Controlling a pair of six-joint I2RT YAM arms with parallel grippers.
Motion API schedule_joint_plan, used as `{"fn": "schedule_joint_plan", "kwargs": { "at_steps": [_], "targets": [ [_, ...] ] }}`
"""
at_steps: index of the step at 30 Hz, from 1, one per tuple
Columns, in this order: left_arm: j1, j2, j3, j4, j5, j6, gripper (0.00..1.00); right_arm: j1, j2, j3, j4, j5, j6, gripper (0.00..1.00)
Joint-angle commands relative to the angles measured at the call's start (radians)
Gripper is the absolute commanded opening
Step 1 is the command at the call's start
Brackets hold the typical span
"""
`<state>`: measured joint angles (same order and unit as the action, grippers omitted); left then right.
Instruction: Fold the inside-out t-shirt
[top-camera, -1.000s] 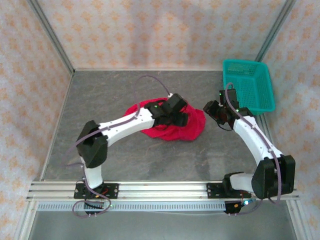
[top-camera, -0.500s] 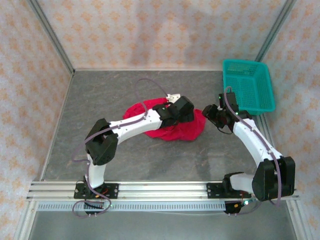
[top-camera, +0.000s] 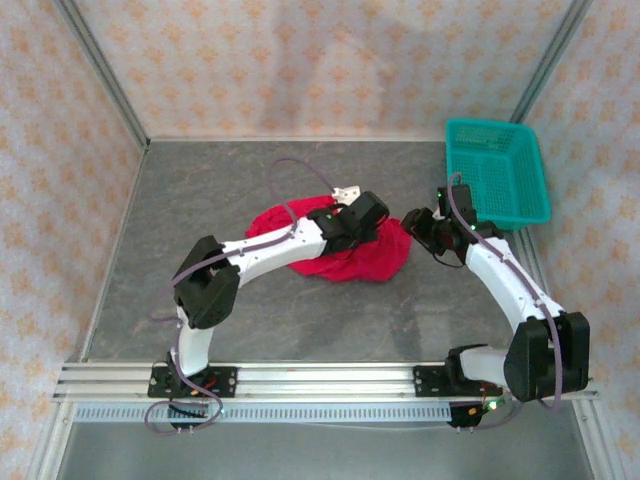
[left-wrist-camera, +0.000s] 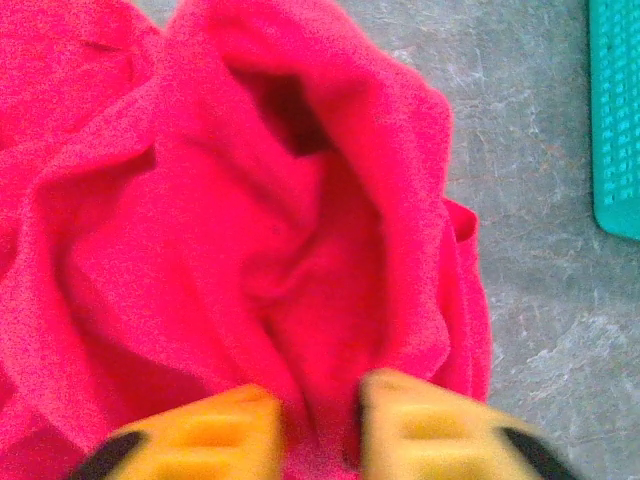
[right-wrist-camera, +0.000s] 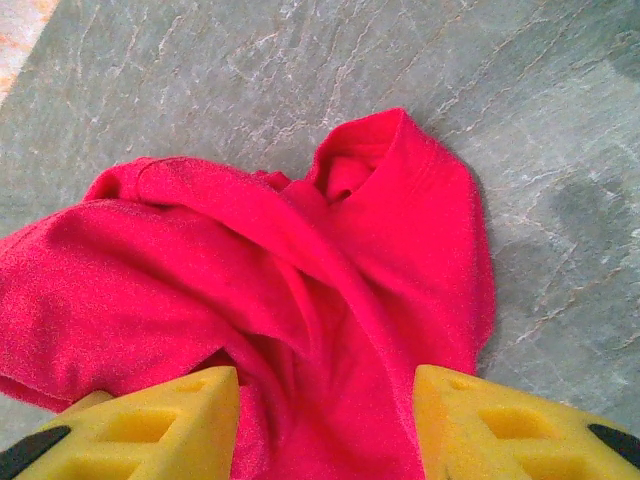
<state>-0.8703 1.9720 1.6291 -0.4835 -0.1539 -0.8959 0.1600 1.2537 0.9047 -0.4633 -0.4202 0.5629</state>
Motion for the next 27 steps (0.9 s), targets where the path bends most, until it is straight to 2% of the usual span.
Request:
{"fn": "schedule_joint_plan", "kwargs": {
  "at_steps": [1, 2, 3, 8, 11, 13, 16, 17, 18, 20, 21, 24, 27],
  "targets": [
    [0.016, 0.007, 0.045, -0.045, -0.007, 0.005, 0.07, -0.001, -0.011, -0.021, 0.037, -0.022, 0.023, 0.49],
    [0.017, 0.006, 0.051, -0.055, -0.005, 0.006, 0.01, -0.001, -0.01, -0.024, 0.042, -0.029, 0.026, 0.49],
    [0.016, 0.002, 0.057, -0.066, -0.005, 0.011, 0.0, 0.001, -0.008, -0.027, 0.05, -0.037, 0.029, 0.48],
    [0.012, -0.029, 0.103, -0.144, 0.01, 0.098, 0.0, 0.07, 0.056, 0.009, 0.106, -0.065, 0.045, 0.49],
    [0.011, -0.056, 0.124, -0.19, 0.046, 0.172, 0.0, 0.127, 0.141, 0.071, 0.134, -0.055, 0.045, 0.54],
    [0.01, -0.087, 0.129, -0.216, 0.067, 0.204, 0.0, 0.141, 0.206, 0.092, 0.183, -0.073, 0.071, 0.58],
    [0.016, -0.113, 0.129, -0.238, 0.092, 0.221, 0.0, 0.153, 0.312, 0.114, 0.291, -0.128, 0.157, 0.58],
    [0.018, -0.122, 0.123, -0.235, 0.108, 0.222, 0.0, 0.159, 0.342, 0.117, 0.329, -0.121, 0.195, 0.56],
    [0.021, -0.132, 0.114, -0.231, 0.122, 0.221, 0.0, 0.16, 0.369, 0.12, 0.373, -0.111, 0.231, 0.46],
    [0.033, -0.155, 0.097, -0.225, 0.16, 0.225, 0.0, 0.158, 0.402, 0.136, 0.399, -0.067, 0.264, 0.13],
    [0.043, -0.17, 0.086, -0.228, 0.18, 0.231, 0.0, 0.152, 0.41, 0.151, 0.375, -0.03, 0.259, 0.0],
    [0.082, -0.234, 0.038, -0.237, 0.236, 0.254, 0.0, 0.108, 0.385, 0.158, 0.298, 0.008, 0.224, 0.0],
    [0.14, -0.323, -0.047, -0.213, 0.297, 0.278, 0.0, 0.065, 0.29, 0.122, 0.186, 0.07, 0.143, 0.0]
  ]
}}
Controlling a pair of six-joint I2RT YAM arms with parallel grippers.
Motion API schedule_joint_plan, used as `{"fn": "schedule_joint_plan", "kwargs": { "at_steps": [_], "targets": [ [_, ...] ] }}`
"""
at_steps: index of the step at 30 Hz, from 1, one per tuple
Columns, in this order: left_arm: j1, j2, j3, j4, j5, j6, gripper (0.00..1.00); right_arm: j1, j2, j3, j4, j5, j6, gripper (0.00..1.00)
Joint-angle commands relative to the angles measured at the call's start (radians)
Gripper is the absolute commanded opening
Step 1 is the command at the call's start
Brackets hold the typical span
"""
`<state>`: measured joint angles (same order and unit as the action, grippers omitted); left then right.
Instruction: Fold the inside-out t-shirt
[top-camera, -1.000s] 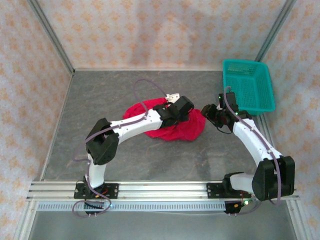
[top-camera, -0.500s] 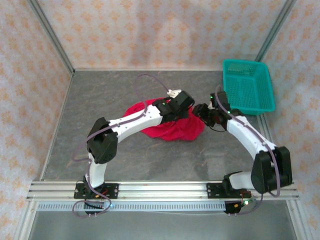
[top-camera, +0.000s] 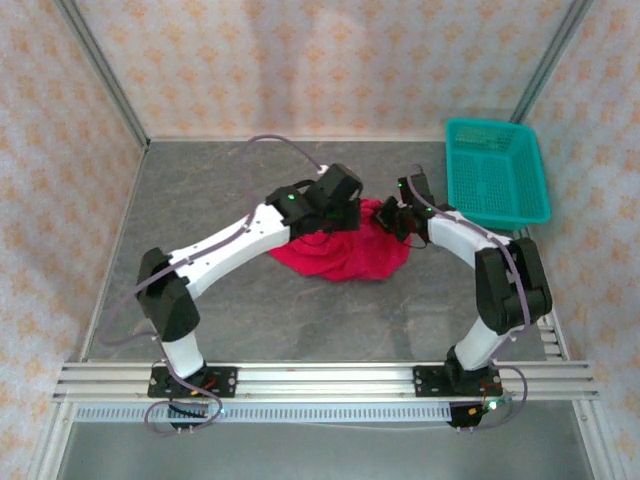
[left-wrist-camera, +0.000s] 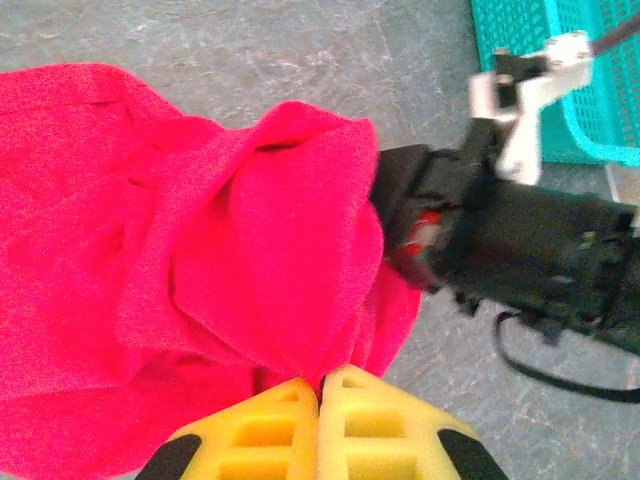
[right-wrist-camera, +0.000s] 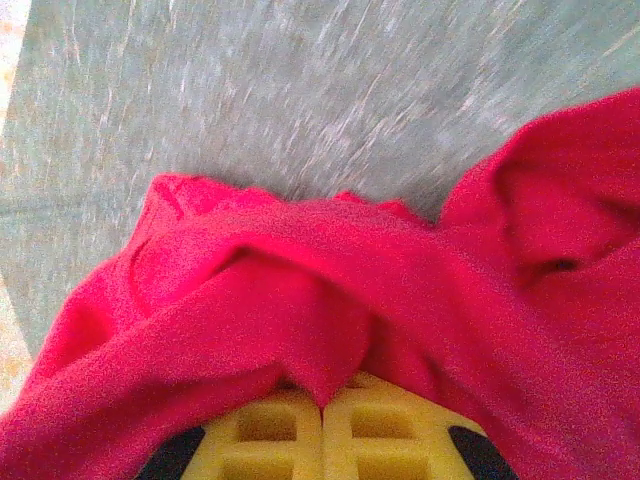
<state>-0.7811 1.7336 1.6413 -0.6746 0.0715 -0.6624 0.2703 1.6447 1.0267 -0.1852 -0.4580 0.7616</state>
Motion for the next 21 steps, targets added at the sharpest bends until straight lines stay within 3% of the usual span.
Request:
{"fn": "schedule_joint_plan", "kwargs": {
  "at_steps": [1, 6, 11, 12, 16, 17, 21],
  "targets": [
    [0.072, -0.11, -0.088, -0.009, 0.094, 0.05, 0.0, -0.056, -0.133, -0.016, -0.131, 0.13, -0.086, 0.0],
    [0.144, -0.19, -0.219, 0.11, 0.215, 0.055, 0.0, -0.086, -0.283, -0.125, -0.217, 0.161, -0.168, 0.0],
    [0.14, -0.138, -0.303, 0.325, 0.363, -0.027, 0.0, -0.03, -0.333, -0.151, -0.244, 0.054, -0.187, 0.0],
    [0.136, -0.12, -0.316, 0.358, 0.372, -0.046, 0.0, -0.006, -0.337, -0.141, -0.275, 0.06, -0.198, 0.02],
    [0.099, -0.043, -0.33, 0.43, 0.364, -0.059, 0.0, 0.035, -0.422, -0.121, -0.38, 0.149, -0.233, 0.38],
    [0.091, -0.025, -0.325, 0.427, 0.359, -0.052, 0.0, 0.037, -0.453, -0.115, -0.394, 0.177, -0.24, 0.43],
    [0.081, 0.009, -0.316, 0.399, 0.346, -0.03, 0.0, 0.044, -0.5, -0.077, -0.414, 0.179, -0.265, 0.44]
  ]
}}
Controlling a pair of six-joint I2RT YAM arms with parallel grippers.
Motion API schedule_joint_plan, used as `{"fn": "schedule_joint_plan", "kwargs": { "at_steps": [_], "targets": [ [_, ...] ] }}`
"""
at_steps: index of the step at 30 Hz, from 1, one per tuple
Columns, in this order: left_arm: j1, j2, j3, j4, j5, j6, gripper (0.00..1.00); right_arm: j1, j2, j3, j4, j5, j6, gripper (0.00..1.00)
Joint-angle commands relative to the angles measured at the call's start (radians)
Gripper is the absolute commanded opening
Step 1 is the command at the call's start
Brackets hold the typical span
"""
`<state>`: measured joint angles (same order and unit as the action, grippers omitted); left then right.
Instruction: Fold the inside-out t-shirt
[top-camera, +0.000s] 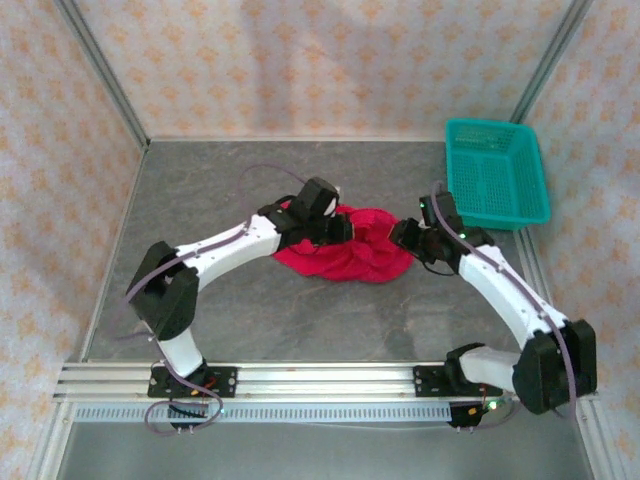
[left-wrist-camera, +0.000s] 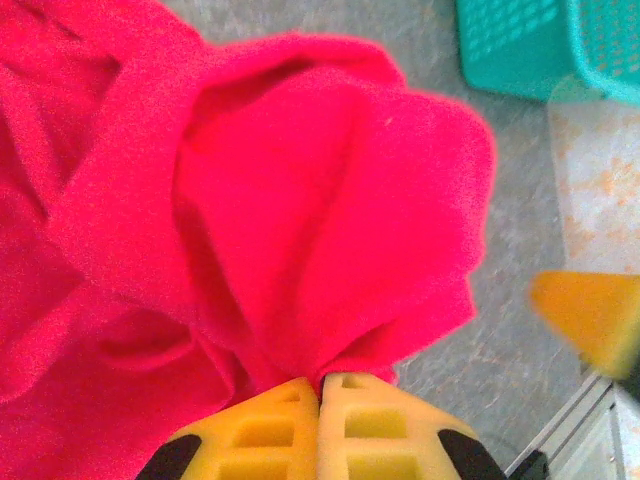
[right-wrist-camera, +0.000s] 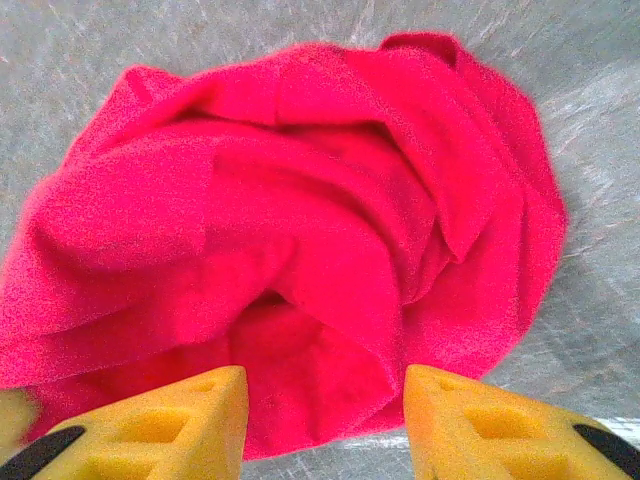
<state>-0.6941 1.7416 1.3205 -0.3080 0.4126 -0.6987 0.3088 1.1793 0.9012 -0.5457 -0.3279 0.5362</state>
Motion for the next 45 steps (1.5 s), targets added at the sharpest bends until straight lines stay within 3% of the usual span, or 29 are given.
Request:
{"fn": "schedule_joint_plan", "kwargs": {
  "at_steps": [1, 12, 21, 25, 27, 28, 29, 31, 39, 45],
  "targets": [
    [-0.007, 0.003, 0.002, 0.03, 0.002, 0.008, 0.0, 0.014, -0.028, 0.055, -0.046, 0.027, -0.037, 0.43],
    [-0.002, 0.009, 0.006, 0.012, -0.008, 0.016, 0.0, 0.122, 0.143, 0.062, 0.136, -0.003, -0.016, 0.37],
    [0.007, 0.003, 0.005, 0.013, -0.001, 0.015, 0.0, 0.145, 0.302, 0.091, 0.197, 0.064, -0.029, 0.55],
    [0.007, 0.004, 0.001, 0.016, 0.004, 0.011, 0.0, 0.145, 0.362, 0.131, 0.233, 0.132, 0.04, 0.57],
    [0.007, 0.003, -0.001, 0.015, 0.005, 0.013, 0.0, 0.145, 0.373, 0.134, 0.261, 0.174, 0.093, 0.52],
    [0.008, 0.003, -0.001, 0.012, 0.003, 0.014, 0.0, 0.146, 0.375, 0.136, 0.271, 0.194, 0.113, 0.43],
    [0.01, 0.001, -0.001, 0.01, 0.003, 0.014, 0.0, 0.146, 0.376, 0.144, 0.266, 0.215, 0.127, 0.26],
    [0.014, 0.0, 0.0, 0.006, 0.007, 0.019, 0.0, 0.146, 0.367, 0.173, 0.215, 0.25, 0.121, 0.03],
    [0.069, 0.034, 0.07, -0.028, 0.051, 0.049, 0.0, 0.123, 0.129, 0.292, -0.093, 0.244, -0.049, 0.0],
    [0.104, 0.134, 0.228, -0.1, 0.091, 0.084, 0.0, 0.059, -0.029, 0.398, -0.228, 0.039, -0.085, 0.0]
  ]
}}
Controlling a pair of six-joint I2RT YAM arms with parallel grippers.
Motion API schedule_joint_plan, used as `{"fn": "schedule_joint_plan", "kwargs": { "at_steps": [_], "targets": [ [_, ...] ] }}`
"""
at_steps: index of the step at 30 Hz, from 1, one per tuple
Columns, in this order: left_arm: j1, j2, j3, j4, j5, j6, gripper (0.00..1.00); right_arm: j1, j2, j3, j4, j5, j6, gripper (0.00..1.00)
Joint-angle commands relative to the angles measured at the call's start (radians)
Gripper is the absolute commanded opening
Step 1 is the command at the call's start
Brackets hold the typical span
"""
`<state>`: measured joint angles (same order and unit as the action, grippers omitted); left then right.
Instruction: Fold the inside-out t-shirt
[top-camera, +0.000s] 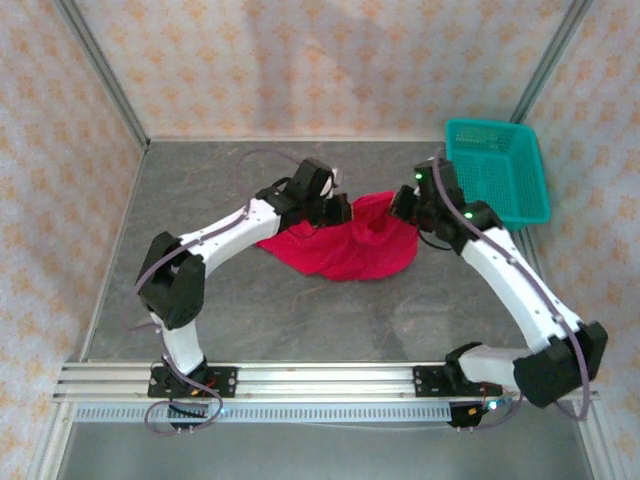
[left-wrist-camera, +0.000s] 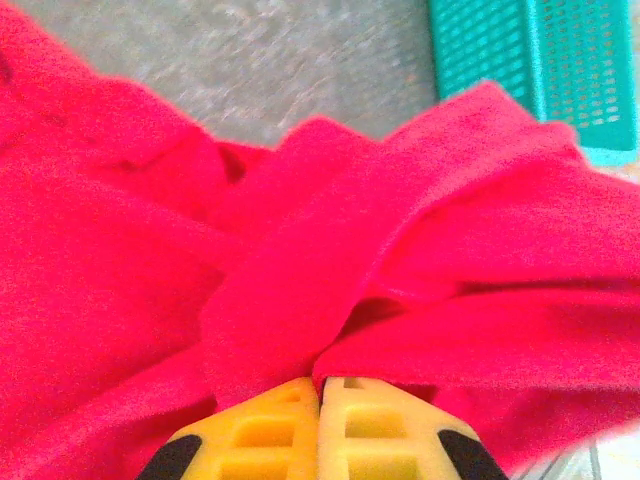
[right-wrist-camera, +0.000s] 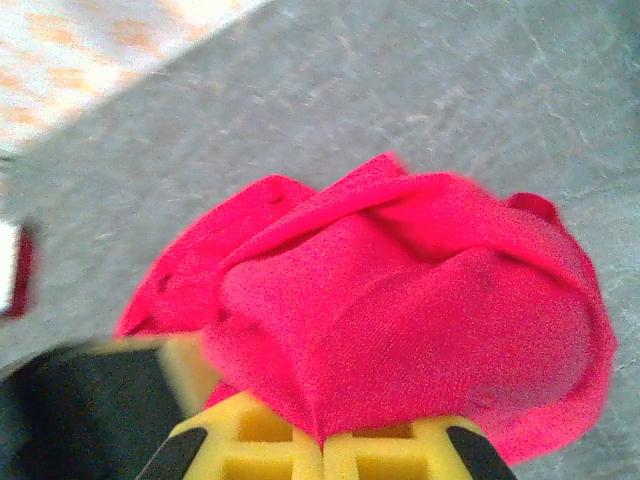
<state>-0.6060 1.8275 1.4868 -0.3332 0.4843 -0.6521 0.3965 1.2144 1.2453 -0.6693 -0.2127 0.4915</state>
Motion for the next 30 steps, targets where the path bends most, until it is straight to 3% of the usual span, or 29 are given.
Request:
{"fn": "schedule_joint_plan", "kwargs": {
  "at_steps": [1, 6, 8, 12, 18, 23, 26, 30],
  "targets": [
    [0.021, 0.07, 0.091, -0.087, 0.025, 0.044, 0.0, -0.037, -0.083, 0.067, -0.1, -0.126, -0.03, 0.0],
    [0.024, 0.151, 0.168, -0.086, 0.062, 0.029, 0.0, -0.092, -0.122, 0.073, 0.029, -0.394, 0.084, 0.0],
    [0.024, 0.151, 0.158, -0.066, 0.076, 0.016, 0.0, -0.114, -0.118, 0.051, 0.07, -0.426, 0.104, 0.0],
    [0.025, 0.109, 0.11, -0.042, 0.085, 0.012, 0.0, -0.159, -0.103, -0.041, 0.044, -0.267, 0.039, 0.0],
    [0.029, 0.002, 0.023, 0.045, 0.118, -0.03, 0.0, -0.235, -0.037, -0.334, 0.147, 0.012, -0.018, 0.0],
    [0.028, -0.025, -0.079, 0.264, 0.175, -0.163, 0.0, -0.235, 0.109, -0.395, 0.16, -0.054, -0.028, 0.0],
    [0.02, 0.011, -0.119, 0.389, 0.216, -0.243, 0.0, -0.222, 0.092, -0.365, 0.11, -0.036, -0.044, 0.0],
    [0.011, 0.057, -0.138, 0.484, 0.257, -0.296, 0.0, -0.2, -0.008, -0.311, 0.038, -0.016, -0.062, 0.27]
  ]
}}
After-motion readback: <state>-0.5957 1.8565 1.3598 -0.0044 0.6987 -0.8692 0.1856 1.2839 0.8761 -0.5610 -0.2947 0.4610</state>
